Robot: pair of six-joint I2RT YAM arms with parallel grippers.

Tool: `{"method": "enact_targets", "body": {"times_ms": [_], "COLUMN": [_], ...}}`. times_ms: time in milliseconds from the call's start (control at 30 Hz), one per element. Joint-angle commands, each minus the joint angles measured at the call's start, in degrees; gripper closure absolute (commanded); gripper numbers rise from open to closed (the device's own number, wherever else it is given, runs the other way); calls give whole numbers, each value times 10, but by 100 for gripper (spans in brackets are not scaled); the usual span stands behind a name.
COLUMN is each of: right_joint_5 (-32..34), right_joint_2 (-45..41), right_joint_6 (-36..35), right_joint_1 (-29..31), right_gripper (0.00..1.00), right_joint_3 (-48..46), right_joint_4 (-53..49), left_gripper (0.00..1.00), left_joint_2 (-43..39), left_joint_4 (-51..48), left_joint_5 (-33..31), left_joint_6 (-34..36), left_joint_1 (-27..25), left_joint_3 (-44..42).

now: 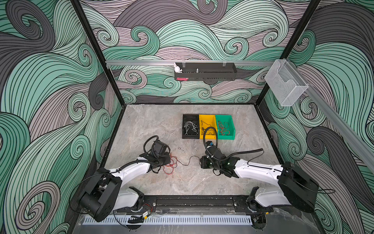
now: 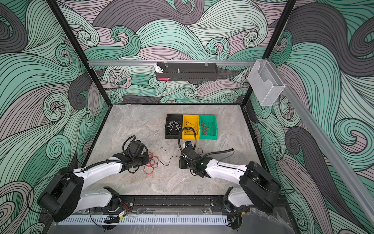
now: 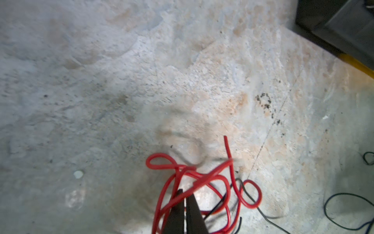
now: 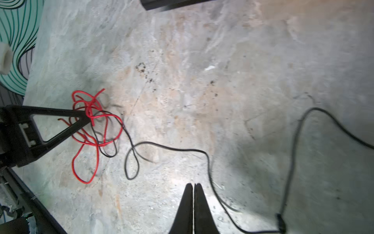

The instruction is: Untangle the cables

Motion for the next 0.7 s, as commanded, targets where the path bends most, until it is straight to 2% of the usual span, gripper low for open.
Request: {"method": "enact_targets", "body": {"times_ms": [0, 100, 200, 333, 533, 667], "right_joint_5": [15, 1, -54, -59, -62, -73], "right_joint_2": [-37, -56, -44, -15, 55, 98], "right_joint_6": [-15, -26, -28, -14, 3, 4], "right_joint_1": [-25, -30, -21, 32, 81, 89], "right_gripper": [94, 92, 87, 70, 45, 40], "right_joint_3": [-15, -13, 0, 20, 55, 81], "right_joint_4": [-30, -32, -10, 32, 95, 117], "left_gripper": [91, 89, 83, 68, 44, 34], "left_joint_2": [-10, -22, -50, -98, -170, -203], "left_joint_4": [-20, -24, -24, -49, -106, -113], "left_joint_5": [-21, -12, 12, 17, -53, -85], "left_joint_6": [3, -2, -4, -8, -14, -17], "left_joint_1": [13, 16, 16, 16, 16, 22], "left_joint_3": [-7, -7, -5, 2, -7, -33]}}
